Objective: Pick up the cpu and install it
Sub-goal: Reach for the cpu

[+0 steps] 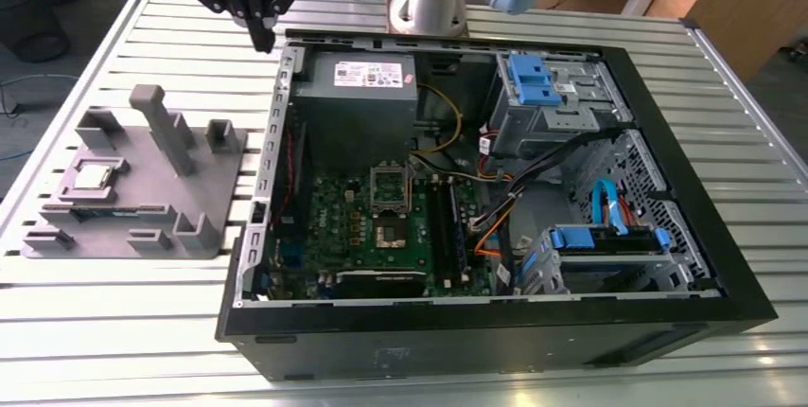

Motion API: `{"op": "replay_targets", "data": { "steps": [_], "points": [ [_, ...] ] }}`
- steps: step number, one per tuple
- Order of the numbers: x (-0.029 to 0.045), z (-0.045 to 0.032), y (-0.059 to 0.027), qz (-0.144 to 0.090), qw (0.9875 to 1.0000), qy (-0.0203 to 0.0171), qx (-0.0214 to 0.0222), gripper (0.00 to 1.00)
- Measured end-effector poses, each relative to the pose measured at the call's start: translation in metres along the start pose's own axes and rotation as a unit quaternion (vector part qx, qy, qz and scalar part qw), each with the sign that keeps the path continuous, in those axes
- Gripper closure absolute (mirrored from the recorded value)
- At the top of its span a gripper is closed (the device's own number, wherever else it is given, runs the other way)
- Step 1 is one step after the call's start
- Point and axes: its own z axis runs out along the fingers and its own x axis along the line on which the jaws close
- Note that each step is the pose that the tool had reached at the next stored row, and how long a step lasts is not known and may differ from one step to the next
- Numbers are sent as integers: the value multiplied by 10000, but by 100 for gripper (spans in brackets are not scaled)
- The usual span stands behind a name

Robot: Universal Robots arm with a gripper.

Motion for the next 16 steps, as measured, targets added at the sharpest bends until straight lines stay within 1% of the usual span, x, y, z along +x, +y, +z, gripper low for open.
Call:
{"op": "replay_targets", "data": {
  "steps": [16],
  "points": [
    [206,-17,-15,-4,10000,-74,-5,89]
  ]
}}
